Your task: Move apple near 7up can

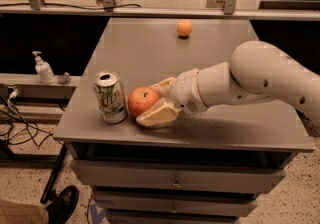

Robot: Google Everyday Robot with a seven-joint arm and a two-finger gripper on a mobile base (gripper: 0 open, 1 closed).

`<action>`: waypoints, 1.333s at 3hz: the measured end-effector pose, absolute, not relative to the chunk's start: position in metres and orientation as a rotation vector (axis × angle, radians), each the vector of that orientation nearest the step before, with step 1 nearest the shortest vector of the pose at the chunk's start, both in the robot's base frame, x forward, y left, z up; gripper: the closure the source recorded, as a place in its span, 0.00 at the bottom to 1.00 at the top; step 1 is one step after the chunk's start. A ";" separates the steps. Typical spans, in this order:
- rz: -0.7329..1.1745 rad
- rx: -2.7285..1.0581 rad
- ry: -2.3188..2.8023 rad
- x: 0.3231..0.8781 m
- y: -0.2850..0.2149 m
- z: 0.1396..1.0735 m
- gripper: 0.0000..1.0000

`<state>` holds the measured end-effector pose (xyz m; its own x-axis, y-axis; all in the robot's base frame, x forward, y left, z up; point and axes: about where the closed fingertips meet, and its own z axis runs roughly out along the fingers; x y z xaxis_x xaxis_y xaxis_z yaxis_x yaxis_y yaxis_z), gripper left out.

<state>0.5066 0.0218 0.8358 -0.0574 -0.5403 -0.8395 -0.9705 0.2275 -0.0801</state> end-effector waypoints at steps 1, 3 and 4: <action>0.678 -1.444 1.705 0.508 0.020 0.835 0.00; 0.595 -1.393 1.747 0.509 -0.026 0.862 0.00; 0.502 -1.277 1.757 0.514 -0.091 0.908 0.00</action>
Offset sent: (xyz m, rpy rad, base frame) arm 0.0027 -0.0072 -0.0018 -0.0235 -0.0040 0.0218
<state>0.5136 -0.0906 0.9076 -0.0832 -0.5498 -0.8311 -0.9059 0.3892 -0.1668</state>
